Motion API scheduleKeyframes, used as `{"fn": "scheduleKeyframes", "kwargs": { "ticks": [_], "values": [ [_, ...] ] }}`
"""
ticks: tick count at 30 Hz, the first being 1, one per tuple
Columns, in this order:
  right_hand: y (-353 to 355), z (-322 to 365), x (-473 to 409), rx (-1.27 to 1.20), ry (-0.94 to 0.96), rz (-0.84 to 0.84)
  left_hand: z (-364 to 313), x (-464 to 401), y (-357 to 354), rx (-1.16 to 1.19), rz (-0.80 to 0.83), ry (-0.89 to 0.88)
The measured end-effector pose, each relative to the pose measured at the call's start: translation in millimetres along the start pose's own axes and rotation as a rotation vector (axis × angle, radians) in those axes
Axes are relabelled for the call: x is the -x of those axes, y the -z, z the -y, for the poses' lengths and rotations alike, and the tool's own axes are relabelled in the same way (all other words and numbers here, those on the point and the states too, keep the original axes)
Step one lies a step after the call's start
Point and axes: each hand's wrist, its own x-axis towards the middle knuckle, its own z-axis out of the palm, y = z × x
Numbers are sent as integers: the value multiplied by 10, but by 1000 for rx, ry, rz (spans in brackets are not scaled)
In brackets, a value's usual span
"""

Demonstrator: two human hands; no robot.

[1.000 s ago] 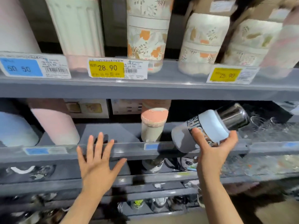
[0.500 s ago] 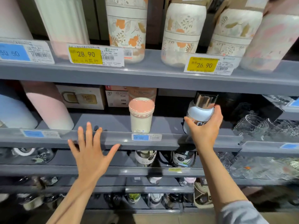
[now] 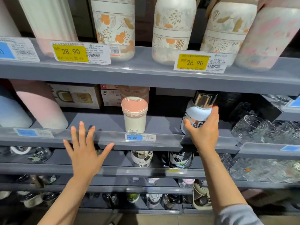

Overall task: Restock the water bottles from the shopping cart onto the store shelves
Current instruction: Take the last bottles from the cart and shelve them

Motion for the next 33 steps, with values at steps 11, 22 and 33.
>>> {"fn": "scheduleKeyframes", "kwargs": {
  "ticks": [11,22,33],
  "values": [
    [111,2,41,31,31,62,5,-24,-28,85,21,22],
    [222,-60,20,13,72,106,6,-32,-35,46,33,-1],
    [226,246,520,10,99,-126,78,-34,100,52,110,-37]
  ]
}}
